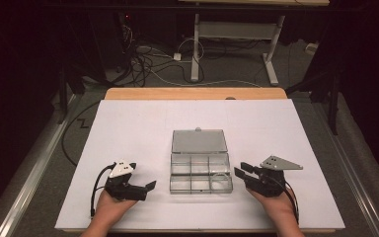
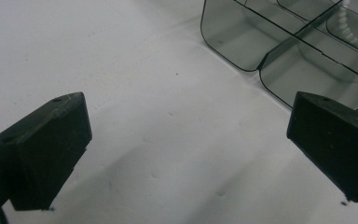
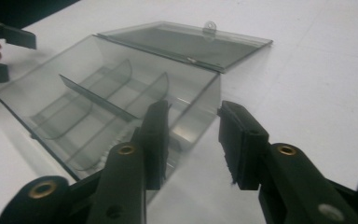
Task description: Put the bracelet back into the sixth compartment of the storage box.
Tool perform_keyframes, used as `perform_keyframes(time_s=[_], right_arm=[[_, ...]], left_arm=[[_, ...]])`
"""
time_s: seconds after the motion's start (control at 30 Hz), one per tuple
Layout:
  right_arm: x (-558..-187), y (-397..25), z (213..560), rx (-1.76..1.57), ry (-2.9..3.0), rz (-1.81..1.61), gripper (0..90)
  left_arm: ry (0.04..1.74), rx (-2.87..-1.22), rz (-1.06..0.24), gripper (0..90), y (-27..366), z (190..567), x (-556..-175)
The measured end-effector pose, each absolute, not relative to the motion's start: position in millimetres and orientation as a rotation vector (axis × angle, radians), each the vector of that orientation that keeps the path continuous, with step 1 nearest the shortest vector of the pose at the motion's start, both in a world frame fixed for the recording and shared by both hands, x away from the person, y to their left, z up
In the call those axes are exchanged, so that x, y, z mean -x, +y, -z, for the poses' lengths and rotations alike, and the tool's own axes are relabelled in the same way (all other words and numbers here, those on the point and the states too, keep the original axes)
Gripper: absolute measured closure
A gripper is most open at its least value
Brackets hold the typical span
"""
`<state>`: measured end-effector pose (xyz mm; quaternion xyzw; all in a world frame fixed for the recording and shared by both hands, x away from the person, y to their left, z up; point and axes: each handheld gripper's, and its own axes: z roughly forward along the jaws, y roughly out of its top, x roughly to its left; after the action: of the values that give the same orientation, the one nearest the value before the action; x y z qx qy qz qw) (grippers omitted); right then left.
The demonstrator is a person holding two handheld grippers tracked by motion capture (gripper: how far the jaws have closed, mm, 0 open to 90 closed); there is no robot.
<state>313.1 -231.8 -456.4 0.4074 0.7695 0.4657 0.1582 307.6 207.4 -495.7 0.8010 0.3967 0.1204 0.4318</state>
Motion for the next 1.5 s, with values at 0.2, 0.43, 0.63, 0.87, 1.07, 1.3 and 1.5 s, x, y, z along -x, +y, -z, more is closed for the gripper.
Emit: perform_keyframes(time_s=[0.2,0.43,0.63,0.87,1.07,1.3,1.5], right_arm=[[-320,-242,469,-1.225,2.204,-1.283,53.9],[-321,-245,476,-1.230,2.211,-1.235,33.4],[-321,-245,478,-1.226,2.192,-1.217,15.6],[-324,-245,481,-1.265,2.173,-1.172,0.5],[-323,-245,481,-1.258,2.158,-1.154,0.5],[-326,-243,480,-1.274,2.129,-1.185,0.6],[-331,-241,481,-1.265,2.135,-1.167,0.5]], left_arm=[[0.987,-1.996,-0.296,0.0,208,496,-308],[0.984,-1.998,-0.292,0.0,208,496,-308],[0.987,-1.992,-0.287,0.0,208,496,-308],[0.971,-1.999,-0.278,0.0,208,495,-309],[0.984,-1.998,-0.282,0.0,208,494,-310],[0.970,-2.020,-0.303,0.0,204,493,-310],[0.964,-1.998,-0.330,0.0,204,490,-314]])
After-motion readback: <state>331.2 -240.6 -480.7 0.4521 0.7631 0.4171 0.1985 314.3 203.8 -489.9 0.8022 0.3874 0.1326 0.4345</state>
